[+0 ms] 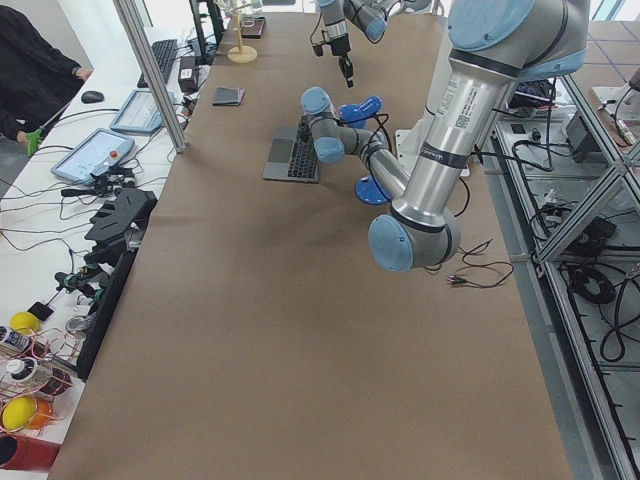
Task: Close laptop
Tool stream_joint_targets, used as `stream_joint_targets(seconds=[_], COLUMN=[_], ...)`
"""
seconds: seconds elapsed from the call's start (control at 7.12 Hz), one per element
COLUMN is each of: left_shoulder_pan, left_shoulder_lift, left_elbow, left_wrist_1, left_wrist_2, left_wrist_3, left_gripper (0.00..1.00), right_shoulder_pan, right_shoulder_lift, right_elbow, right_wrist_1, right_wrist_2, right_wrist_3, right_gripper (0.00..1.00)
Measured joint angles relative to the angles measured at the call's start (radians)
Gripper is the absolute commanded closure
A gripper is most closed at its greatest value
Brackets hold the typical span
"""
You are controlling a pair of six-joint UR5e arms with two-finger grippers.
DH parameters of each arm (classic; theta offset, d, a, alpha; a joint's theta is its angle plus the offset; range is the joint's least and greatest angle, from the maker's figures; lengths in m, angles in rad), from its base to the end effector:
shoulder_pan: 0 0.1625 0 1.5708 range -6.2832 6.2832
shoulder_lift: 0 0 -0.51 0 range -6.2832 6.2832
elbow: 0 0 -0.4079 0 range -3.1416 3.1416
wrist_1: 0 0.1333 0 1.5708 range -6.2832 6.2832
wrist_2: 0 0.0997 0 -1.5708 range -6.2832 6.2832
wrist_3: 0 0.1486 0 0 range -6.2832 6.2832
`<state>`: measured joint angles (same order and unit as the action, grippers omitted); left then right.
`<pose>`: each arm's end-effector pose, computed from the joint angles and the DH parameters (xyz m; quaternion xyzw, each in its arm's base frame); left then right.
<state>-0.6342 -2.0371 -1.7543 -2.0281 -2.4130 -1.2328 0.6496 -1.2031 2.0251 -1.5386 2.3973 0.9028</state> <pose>0.5402 -0.4252 0.3263 -0.0833 0.5867 0.0980 0.7996 -0.4652 -0.3835 0.3306 -0.0568 -0.5237 -0.1740 0.8320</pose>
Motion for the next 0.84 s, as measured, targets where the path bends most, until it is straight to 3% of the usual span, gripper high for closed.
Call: stream_joint_targets(seconds=[0.84], left_shoulder_pan=[-0.073], left_shoulder_lift=[-0.047], left_elbow=[0.091], left_wrist_1=[-0.009], left_wrist_2=[0.035], left_wrist_3=[0.011], left_gripper=[1.00], right_shoulder_pan=[0.027], right_shoulder_lift=[0.154], right_elbow=[-0.211], right_wrist_1=[0.169], right_wrist_2=[-0.119], right_wrist_3=[0.004], right_gripper=[1.00])
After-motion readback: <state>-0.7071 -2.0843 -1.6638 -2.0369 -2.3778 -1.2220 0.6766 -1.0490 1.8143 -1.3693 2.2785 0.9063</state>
